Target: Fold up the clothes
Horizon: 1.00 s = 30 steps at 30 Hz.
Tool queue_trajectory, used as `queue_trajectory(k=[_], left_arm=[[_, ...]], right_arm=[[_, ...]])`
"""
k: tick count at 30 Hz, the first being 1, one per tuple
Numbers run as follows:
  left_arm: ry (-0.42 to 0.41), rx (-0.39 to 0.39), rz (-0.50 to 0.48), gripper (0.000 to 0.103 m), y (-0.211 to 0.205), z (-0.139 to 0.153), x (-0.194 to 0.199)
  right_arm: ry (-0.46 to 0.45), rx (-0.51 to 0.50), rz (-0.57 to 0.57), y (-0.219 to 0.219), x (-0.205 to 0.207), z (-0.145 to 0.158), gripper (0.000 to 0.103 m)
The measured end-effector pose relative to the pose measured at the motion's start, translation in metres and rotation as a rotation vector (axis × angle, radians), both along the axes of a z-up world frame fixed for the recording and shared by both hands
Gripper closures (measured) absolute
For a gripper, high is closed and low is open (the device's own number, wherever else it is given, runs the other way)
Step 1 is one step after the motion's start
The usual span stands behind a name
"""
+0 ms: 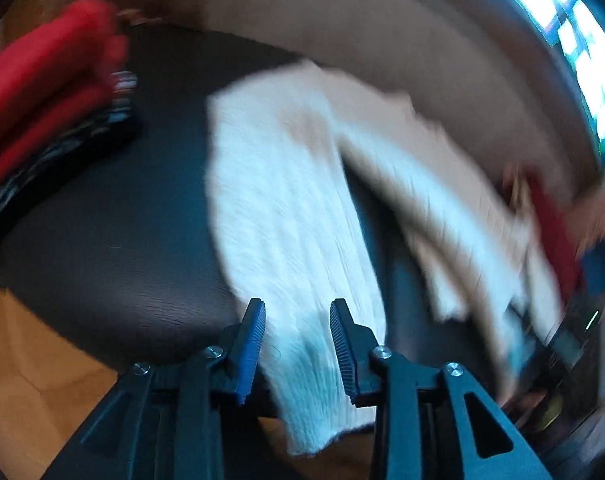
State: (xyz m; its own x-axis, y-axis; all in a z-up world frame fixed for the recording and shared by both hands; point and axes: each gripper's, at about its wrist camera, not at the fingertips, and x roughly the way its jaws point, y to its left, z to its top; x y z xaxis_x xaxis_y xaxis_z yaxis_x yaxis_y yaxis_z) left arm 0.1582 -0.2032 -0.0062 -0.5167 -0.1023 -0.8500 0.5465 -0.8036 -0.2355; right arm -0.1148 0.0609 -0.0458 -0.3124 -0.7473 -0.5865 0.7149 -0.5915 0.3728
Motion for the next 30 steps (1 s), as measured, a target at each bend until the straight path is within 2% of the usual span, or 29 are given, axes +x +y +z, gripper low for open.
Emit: queue_trajectory(k=[3, 4, 5, 6, 9, 12, 15, 17, 19, 21, 23, 25, 27, 28, 29, 30], left_arm=[[-0.118, -0.19, -0.12, 0.053, 0.032, -0.008, -0.021], [-0.139, -0.263, -0.149, 0.052, 0.04, -0.01, -0.025], [-0.138, -0.296, -0.164, 0.052, 0.043, -0.011, -0.027], [-0.126, -0.284, -0.168, 0.053, 0.039, -0.011, -0.027], [-0.101, -0.239, -0.16, 0.092, 0.022, -0.008, -0.029], [-0.021, -0.107, -0.076, 0.093, -0.018, 0.002, -0.034], [0.14, -0.023, 0.056, 0.093, -0.081, 0.047, -0.032], [0.243, -0.034, 0.13, 0.093, -0.124, 0.088, -0.036], [0.308, -0.079, 0.205, 0.093, -0.172, 0.125, -0.05], [0.299, -0.154, 0.275, 0.092, -0.213, 0.149, -0.072], [0.256, -0.165, 0.387, 0.09, -0.25, 0.156, -0.079], [0.189, -0.071, 0.45, 0.087, -0.287, 0.148, -0.093], [0.193, 0.031, 0.505, 0.09, -0.304, 0.142, -0.089], [0.227, 0.043, 0.516, 0.09, -0.304, 0.144, -0.084], [0.245, 0.017, 0.515, 0.09, -0.297, 0.147, -0.078], [0.258, 0.021, 0.484, 0.09, -0.287, 0.146, -0.074]], right_arm=[[0.001, 0.001, 0.003, 0.001, -0.001, 0.0, 0.0], [0.002, 0.001, 0.004, 0.0, -0.002, 0.0, 0.0], [0.002, 0.001, 0.003, -0.001, -0.001, 0.0, 0.0], [0.003, 0.002, 0.003, -0.001, -0.001, -0.001, 0.0], [0.006, 0.004, 0.0, -0.003, -0.001, -0.001, 0.0], [0.009, 0.008, -0.001, -0.004, 0.0, -0.001, 0.0], [0.009, 0.008, 0.0, -0.005, -0.001, -0.002, 0.0], [0.01, 0.01, 0.0, -0.006, -0.002, -0.002, 0.0], [0.011, 0.012, 0.0, -0.006, -0.002, -0.002, 0.0], [0.013, 0.014, 0.0, -0.007, -0.002, -0.002, 0.0], [0.014, 0.016, -0.002, -0.007, -0.001, -0.002, 0.0], [0.016, 0.017, -0.002, -0.008, -0.001, -0.002, 0.0], [0.016, 0.015, -0.002, -0.008, -0.002, -0.001, 0.0], [0.015, 0.013, -0.002, -0.007, -0.002, -0.001, 0.0], [0.015, 0.009, -0.002, -0.007, -0.002, -0.001, 0.0], [0.014, 0.006, -0.001, -0.007, -0.003, -0.001, 0.0]])
